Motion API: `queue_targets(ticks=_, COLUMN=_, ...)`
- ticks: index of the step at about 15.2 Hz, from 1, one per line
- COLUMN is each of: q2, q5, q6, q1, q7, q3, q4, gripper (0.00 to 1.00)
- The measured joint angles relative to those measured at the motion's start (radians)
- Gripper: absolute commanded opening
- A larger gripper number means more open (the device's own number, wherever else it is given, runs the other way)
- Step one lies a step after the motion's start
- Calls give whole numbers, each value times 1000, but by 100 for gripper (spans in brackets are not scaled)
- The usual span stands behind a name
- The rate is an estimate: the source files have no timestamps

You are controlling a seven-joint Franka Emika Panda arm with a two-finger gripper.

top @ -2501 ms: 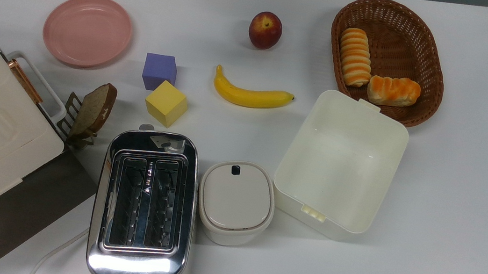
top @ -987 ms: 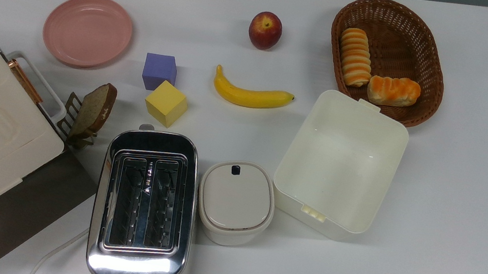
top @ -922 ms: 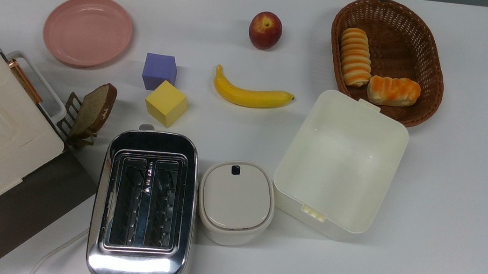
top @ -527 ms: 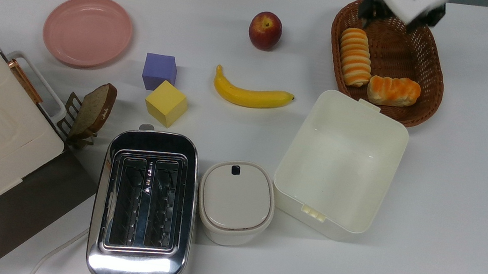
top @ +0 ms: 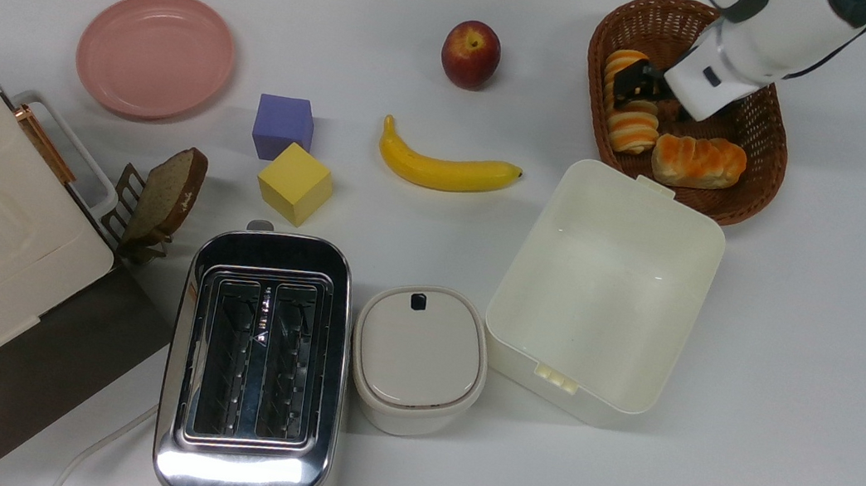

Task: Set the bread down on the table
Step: 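Move the gripper to the wicker basket and grasp the long bread roll, then lift the bread roll out of the basket and carry it toward the banana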

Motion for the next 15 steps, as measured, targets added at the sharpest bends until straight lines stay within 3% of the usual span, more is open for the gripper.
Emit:
queue_targets(ticks=2, q2=5, q5=-7, q6=1, q1=0, q7=0, q3=-1, q4=-15, gripper=77)
queue_targets(ticks=5, q2=11, q5=-10, q6=3, q1=1, q7=0, q3=-1, q4=-20, gripper=9)
queue_targets(ticks=6, q2=11, q5=-12, q6=3, q1=3, q7=0, q3=-1, q4=-20, gripper=0)
queue_targets(ticks=11, q2=-12, q5=-14, q6=-1, q1=36, q7=1, q3=-1, q4=-13, gripper=0)
queue_targets(ticks=15, q2=-146, q5=-3, q6=-144, q1=-2, q7=-38, q3=-6, q4=18, gripper=0)
